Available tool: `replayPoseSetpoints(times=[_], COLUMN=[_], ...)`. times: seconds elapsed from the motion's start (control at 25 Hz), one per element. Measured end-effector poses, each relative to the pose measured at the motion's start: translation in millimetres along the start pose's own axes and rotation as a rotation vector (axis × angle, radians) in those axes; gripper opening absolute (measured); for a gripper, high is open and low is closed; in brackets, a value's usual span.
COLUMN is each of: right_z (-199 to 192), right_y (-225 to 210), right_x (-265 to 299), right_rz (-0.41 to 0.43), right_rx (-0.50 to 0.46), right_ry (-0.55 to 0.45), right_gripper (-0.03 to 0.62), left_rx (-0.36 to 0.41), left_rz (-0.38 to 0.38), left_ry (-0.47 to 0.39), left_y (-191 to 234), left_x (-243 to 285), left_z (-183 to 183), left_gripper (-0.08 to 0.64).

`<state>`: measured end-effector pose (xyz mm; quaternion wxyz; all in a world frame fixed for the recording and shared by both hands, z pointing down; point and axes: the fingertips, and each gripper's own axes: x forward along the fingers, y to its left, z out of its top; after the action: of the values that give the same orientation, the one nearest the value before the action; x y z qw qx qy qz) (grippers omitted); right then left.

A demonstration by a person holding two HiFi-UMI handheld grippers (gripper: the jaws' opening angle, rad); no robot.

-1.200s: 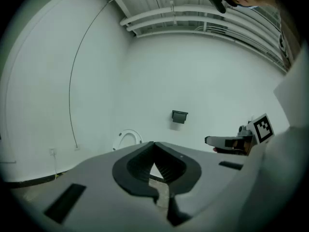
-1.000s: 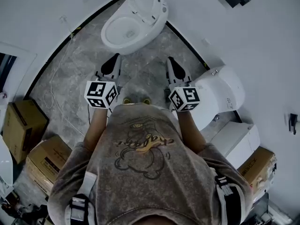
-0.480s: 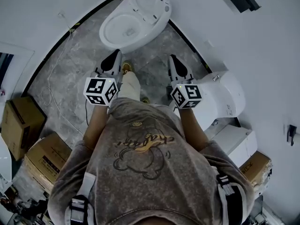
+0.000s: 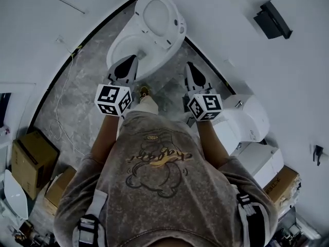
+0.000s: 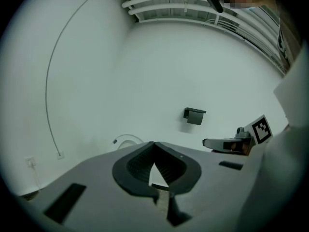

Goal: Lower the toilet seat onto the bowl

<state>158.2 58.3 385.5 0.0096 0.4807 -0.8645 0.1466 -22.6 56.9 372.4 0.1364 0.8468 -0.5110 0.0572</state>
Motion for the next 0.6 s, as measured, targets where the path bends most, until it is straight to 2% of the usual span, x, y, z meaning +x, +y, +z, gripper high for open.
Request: replayPoseSetpoints(times=[0.28, 0.48, 0.6], right_z=[28.4, 37.8, 38.4], right_y=[-19.5, -37.6, -48.7], right_x=[75.3, 98.4, 105.4], right_rz=[-0.063, -0.101, -0.106], right_rx=[0.015, 0.024, 0.027], right_ry=[-0.026, -0.033, -0.021], right_gripper=[0.028, 0.028, 0.028], left_rx=[0.014, 0.019, 0.012], left_rz=[-0.083, -0.131, -0.126], left_ry=[0.026, 0.038, 0.061], left_y=[45.4, 55.5, 61.4], left_x=[72.1, 106.2, 121.9], left_z=[32.0, 45.7, 46.3], left_gripper=[0.009, 0.009, 0.009])
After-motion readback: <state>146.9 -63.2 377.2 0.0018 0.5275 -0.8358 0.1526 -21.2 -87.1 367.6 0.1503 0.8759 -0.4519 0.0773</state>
